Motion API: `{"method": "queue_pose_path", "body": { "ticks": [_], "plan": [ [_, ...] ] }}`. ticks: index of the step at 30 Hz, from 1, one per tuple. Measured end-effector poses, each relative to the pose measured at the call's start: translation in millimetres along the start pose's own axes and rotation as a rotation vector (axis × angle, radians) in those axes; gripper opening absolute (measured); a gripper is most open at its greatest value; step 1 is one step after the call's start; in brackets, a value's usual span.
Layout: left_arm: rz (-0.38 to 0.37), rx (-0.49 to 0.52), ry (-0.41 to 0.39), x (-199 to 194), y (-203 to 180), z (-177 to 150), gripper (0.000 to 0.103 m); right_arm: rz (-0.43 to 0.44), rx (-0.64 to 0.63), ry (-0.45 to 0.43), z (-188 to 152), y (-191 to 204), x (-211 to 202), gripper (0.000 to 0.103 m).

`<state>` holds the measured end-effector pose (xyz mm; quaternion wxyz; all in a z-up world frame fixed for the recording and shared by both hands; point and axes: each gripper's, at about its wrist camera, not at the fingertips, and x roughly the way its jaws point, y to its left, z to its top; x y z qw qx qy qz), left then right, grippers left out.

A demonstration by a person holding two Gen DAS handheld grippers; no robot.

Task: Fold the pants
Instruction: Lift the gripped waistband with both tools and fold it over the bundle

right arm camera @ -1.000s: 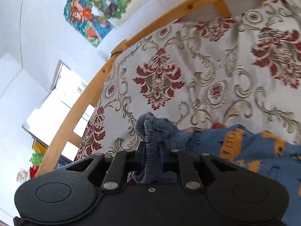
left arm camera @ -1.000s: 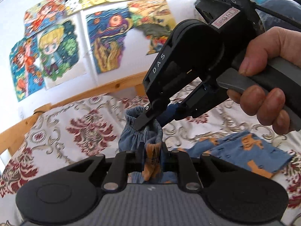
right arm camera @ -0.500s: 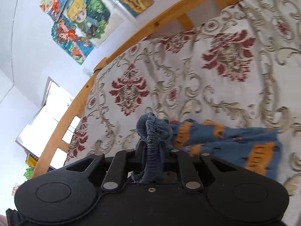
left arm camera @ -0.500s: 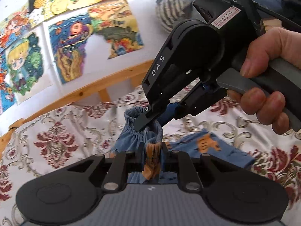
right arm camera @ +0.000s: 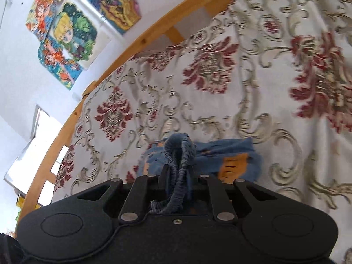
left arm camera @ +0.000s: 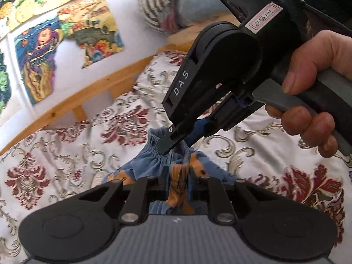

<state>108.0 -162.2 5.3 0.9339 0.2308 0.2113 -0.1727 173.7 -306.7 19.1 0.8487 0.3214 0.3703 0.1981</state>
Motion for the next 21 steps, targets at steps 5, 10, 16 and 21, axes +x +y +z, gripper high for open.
{"method": "queue_pose_path", "body": {
  "ticks": [5,10,16,21],
  "plan": [
    [-0.057,0.020,0.013,13,-14,2,0.017,-0.046,0.016,-0.024,-7,-22,-9,0.015],
    [-0.095,0.023,0.060,27,-22,0,0.018,-0.075,0.027,-0.024,-19,-38,-6,0.015],
    [-0.134,-0.021,0.103,31,-18,-1,0.021,-0.075,0.017,-0.021,-26,-45,-3,0.017],
    [-0.165,-0.072,0.115,27,-9,2,0.031,-0.074,0.013,-0.024,-27,-48,-2,0.021]
  ]
}}
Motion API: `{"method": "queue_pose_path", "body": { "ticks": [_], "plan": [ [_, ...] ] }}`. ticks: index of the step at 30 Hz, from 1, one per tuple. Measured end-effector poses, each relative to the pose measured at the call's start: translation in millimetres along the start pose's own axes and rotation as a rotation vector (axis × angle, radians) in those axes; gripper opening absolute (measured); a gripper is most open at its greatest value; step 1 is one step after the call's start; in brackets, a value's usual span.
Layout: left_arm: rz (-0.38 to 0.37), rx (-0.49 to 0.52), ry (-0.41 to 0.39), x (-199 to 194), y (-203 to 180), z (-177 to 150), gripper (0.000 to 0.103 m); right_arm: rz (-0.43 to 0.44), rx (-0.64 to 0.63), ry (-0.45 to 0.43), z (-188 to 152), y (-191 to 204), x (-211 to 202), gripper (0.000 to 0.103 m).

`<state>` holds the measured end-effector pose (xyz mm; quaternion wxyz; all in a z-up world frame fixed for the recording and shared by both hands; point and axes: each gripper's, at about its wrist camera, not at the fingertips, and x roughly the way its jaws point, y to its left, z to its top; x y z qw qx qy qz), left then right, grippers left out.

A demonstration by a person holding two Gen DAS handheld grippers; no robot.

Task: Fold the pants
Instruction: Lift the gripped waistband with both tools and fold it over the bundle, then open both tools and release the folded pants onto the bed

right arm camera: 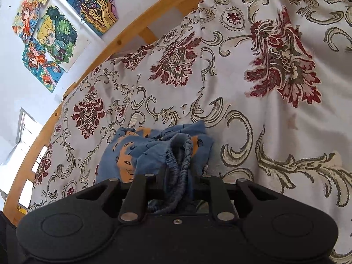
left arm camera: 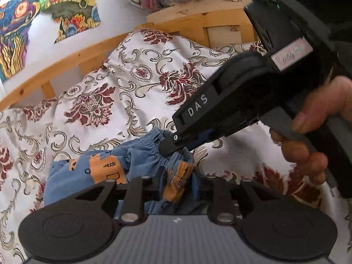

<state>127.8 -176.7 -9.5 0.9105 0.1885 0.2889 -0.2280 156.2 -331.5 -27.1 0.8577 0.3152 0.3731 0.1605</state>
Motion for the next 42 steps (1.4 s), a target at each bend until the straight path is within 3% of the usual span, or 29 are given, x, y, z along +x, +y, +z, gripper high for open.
{"method": "queue_pose_path", "body": {
  "ticks": [6,8,10,13,15,21,24,27,30,32,35,38,42],
  "plan": [
    [-0.022,-0.086,0.032,-6,12,3,0.041,-0.021,-0.013,-0.011,0,-2,-3,0.034],
    [-0.029,-0.133,0.042,-10,19,3,0.047,-0.038,-0.023,-0.020,-1,-3,-6,0.045],
    [-0.040,-0.198,0.045,-17,29,2,0.056,-0.077,-0.047,-0.040,-2,-1,-12,0.067],
    [-0.037,-0.320,0.029,-32,53,-3,0.079,-0.121,-0.082,-0.075,-7,3,-20,0.083],
    [-0.003,-0.401,0.002,-42,75,-9,0.095,-0.170,-0.121,-0.093,-11,10,-23,0.087],
    [0.090,-0.439,-0.112,-53,144,-13,0.101,-0.339,-0.329,-0.203,-34,55,-26,0.090],
    [0.035,-0.410,-0.158,-40,168,-9,0.102,-0.378,-0.385,-0.248,-48,79,-23,0.090],
    [-0.011,-0.329,-0.138,-18,177,-3,0.103,-0.414,-0.507,-0.237,-64,106,-6,0.091],
    [0.075,-0.231,-0.028,22,179,-3,0.101,-0.535,-0.582,-0.198,-77,119,17,0.091],
    [0.122,-0.210,0.034,46,185,-13,0.100,-0.593,-0.529,-0.147,-83,112,25,0.091],
    [0.122,-0.255,0.063,64,198,-34,0.103,-0.594,-0.419,-0.105,-94,95,20,0.092],
    [0.096,-0.356,0.061,59,212,-43,0.103,-0.606,-0.443,-0.115,-101,94,7,0.094],
    [0.119,-0.426,0.019,31,224,-43,0.102,-0.604,-0.526,-0.255,-87,116,-10,0.094]
  ]
}}
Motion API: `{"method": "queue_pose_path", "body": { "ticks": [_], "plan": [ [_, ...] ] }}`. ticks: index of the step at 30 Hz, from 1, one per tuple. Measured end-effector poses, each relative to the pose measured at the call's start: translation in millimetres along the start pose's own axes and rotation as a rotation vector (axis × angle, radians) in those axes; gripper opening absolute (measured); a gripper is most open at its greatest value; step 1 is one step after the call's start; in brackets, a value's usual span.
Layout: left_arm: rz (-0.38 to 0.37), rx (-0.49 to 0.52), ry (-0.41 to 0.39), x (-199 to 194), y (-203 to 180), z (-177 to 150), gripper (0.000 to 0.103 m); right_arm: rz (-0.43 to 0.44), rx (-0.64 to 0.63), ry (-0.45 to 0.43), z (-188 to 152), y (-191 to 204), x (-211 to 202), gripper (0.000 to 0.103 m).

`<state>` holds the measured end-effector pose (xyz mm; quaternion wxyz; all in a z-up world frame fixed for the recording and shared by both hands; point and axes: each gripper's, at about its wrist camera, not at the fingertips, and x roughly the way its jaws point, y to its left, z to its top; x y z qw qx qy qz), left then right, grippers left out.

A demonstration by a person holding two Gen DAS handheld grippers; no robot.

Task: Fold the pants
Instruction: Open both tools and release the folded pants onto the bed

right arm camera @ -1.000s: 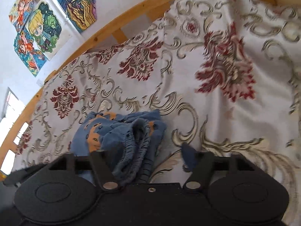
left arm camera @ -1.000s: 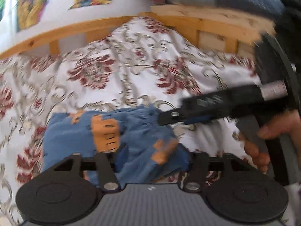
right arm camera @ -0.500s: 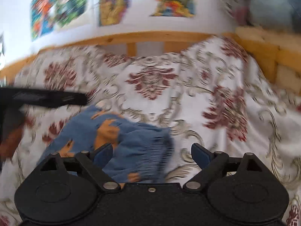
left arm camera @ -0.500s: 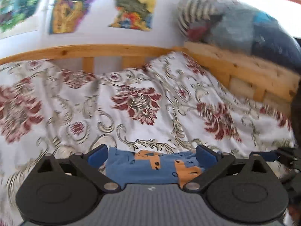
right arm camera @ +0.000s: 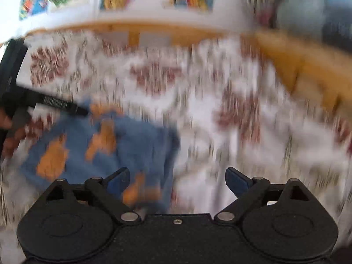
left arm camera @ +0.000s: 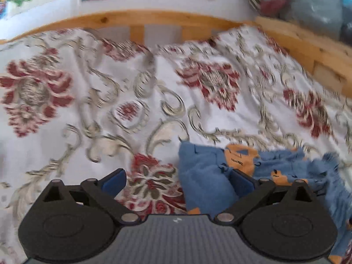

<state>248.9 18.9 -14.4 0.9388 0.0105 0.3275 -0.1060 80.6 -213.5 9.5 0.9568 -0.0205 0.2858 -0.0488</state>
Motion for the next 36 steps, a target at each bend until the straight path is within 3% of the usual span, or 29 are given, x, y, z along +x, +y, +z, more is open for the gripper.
{"method": "queue_pose_path", "body": {
  "ticks": [3,6,9,12,15,20,25,30,34,36],
  "plan": [
    [-0.015,-0.010,-0.053,-28,3,-3,0.102,0.036,-0.091,-0.068,27,7,12,0.093],
    [-0.034,0.011,-0.017,-43,-4,-18,0.103,0.017,-0.132,-0.086,40,12,40,0.091],
    [0.009,0.045,0.030,-44,-9,-43,0.103,-0.026,-0.162,-0.014,39,10,70,0.088],
    [0.026,-0.008,0.064,-43,-1,-68,0.103,-0.077,-0.197,0.025,20,2,84,0.091],
    [0.000,-0.093,0.068,-49,14,-81,0.103,-0.106,-0.168,0.014,8,-12,78,0.094],
    [0.030,-0.074,0.070,-61,15,-75,0.103,-0.141,-0.148,-0.070,10,-5,42,0.094],
    [0.047,0.022,-0.019,-80,-4,-66,0.103,-0.096,-0.148,-0.091,-1,15,11,0.094],
    [0.064,0.110,0.075,-67,-25,-80,0.102,-0.061,-0.100,0.054,-27,11,20,0.095],
    [0.030,0.032,0.102,-67,-15,-83,0.102,0.010,-0.031,0.068,-20,-2,19,0.096],
    [0.018,-0.006,0.113,-68,-8,-81,0.103,0.108,0.003,0.079,-14,-11,18,0.099]
  ]
}}
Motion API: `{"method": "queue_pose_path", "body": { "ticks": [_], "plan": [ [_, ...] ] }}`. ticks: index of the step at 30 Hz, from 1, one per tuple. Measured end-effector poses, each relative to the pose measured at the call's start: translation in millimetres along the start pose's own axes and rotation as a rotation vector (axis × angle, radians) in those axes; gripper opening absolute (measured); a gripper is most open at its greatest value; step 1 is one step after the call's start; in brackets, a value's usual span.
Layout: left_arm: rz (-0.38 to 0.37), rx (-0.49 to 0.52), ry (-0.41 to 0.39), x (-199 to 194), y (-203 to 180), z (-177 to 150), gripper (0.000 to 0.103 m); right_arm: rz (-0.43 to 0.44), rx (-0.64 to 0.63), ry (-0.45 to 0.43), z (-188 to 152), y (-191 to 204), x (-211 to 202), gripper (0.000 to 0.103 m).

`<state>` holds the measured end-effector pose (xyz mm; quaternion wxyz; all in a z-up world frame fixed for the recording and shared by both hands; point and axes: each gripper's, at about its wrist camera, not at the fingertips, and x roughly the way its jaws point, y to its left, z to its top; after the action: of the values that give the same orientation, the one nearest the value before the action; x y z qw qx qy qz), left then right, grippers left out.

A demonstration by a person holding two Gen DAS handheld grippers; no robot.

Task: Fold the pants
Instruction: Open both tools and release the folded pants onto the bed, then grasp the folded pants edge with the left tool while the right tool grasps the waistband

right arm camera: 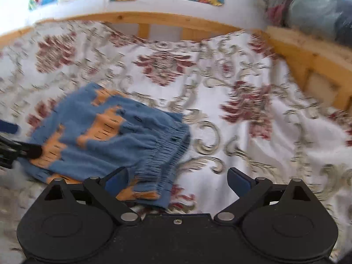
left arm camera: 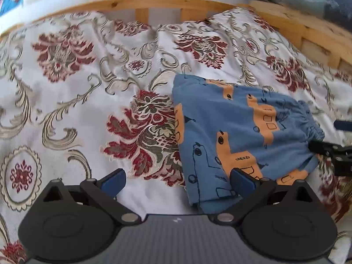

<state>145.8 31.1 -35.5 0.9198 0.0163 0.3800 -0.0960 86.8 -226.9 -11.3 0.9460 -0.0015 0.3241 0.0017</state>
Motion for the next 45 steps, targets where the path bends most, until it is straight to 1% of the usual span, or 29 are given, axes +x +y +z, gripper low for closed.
{"method": "queue_pose_path", "body": {
  "ticks": [1,3,6,10,12,15,18,21,23,25,29,32,36,37,40,41,43,44,45],
  "plan": [
    [-0.003,-0.012,0.005,0,2,0,0.103,0.064,0.021,0.010,3,-7,-1,0.101],
    [-0.007,-0.026,0.015,-2,6,-1,0.103,0.121,0.048,0.021,4,-16,-5,0.102],
    [-0.006,-0.043,0.022,-6,8,-3,0.103,0.115,0.071,0.046,4,-24,-12,0.102],
    [0.003,-0.054,0.039,-13,8,-5,0.103,0.105,0.117,0.093,-7,-33,-19,0.102],
    [0.005,-0.054,0.048,-18,7,-7,0.103,0.109,0.139,0.103,-13,-35,-23,0.102],
    [-0.001,-0.054,0.072,-25,7,-9,0.103,0.167,0.148,0.135,-17,-35,-27,0.102],
    [-0.028,-0.062,0.102,-33,8,-10,0.103,0.234,0.112,0.174,-13,-30,-26,0.102],
    [-0.055,-0.063,0.113,-37,8,-8,0.103,0.303,0.071,0.197,-5,-24,-26,0.102],
    [-0.078,-0.061,0.105,-37,7,-2,0.103,0.353,0.071,0.205,2,-25,-22,0.102],
    [-0.099,-0.050,0.094,-34,6,7,0.103,0.393,0.103,0.212,12,-31,-13,0.102],
    [-0.150,-0.023,0.048,-17,7,32,0.103,0.456,0.213,0.212,33,-56,15,0.102],
    [-0.169,0.001,0.054,6,8,49,0.103,0.495,0.304,0.224,44,-76,44,0.102],
    [-0.192,-0.028,0.079,31,13,64,0.103,0.533,0.401,0.270,48,-96,80,0.092],
    [-0.203,-0.040,0.083,36,15,65,0.103,0.549,0.420,0.274,47,-101,86,0.088],
    [-0.233,-0.069,0.096,46,21,66,0.101,0.600,0.445,0.281,44,-108,96,0.083],
    [-0.245,-0.070,0.096,48,23,65,0.098,0.616,0.447,0.283,44,-109,98,0.081],
    [-0.255,-0.064,0.101,51,25,65,0.089,0.646,0.443,0.286,44,-109,102,0.070],
    [-0.255,-0.061,0.104,52,25,64,0.084,0.656,0.441,0.288,43,-108,103,0.067],
    [-0.256,-0.061,0.107,54,26,63,0.079,0.658,0.443,0.291,43,-108,105,0.060]
  ]
}}
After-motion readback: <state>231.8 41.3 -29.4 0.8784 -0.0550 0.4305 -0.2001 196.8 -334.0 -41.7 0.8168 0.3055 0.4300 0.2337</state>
